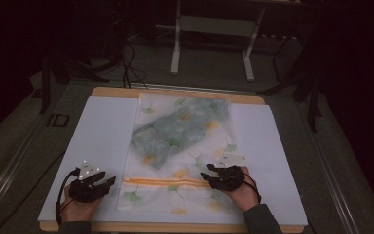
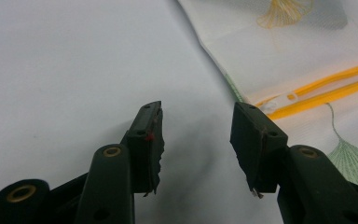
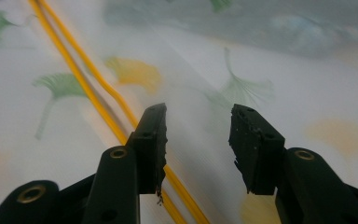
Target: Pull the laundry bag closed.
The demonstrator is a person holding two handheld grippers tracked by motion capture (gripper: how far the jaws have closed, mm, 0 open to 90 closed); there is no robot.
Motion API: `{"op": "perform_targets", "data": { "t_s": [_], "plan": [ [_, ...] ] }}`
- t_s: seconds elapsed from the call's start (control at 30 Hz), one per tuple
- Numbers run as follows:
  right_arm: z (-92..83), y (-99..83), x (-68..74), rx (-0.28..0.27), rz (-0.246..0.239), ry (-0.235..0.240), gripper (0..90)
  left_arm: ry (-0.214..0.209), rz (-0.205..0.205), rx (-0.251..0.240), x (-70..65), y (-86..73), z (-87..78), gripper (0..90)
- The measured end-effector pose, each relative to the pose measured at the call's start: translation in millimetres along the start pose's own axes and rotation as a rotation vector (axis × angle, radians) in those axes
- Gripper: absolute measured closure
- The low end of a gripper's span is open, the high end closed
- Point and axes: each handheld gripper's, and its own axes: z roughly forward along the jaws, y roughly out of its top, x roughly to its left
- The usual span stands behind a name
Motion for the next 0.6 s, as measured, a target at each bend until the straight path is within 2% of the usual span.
{"op": "perform_targets", "data": {
  "t_s": [0.17,0.2,0.37,0.43,0.6],
  "plan": [
    [9.0,10.6,11.3,0.001,-0.041,0.038,56.0,-0.02,0.007,0.009,-2.8,0.2,-0.2,56.2],
    [14.8,15.6,17.9,0.01,-0.06,0.057,56.4,-0.019,0.013,0.007,-3.8,0.6,-0.6,56.2],
    [30.6,25.3,32.1,0.02,-0.094,0.093,56.8,-0.023,0.019,0.013,-3.9,0.6,-0.8,56.9],
    [33.5,27.0,34.6,0.024,-0.103,0.099,57.0,-0.034,0.02,0.019,-3.6,0.5,-1.0,59.9],
    [47.7,35.2,45.0,0.025,-0.138,0.155,61.0,-0.038,0.026,0.02,-4.5,0.9,-1.0,60.0]
  ]
}}
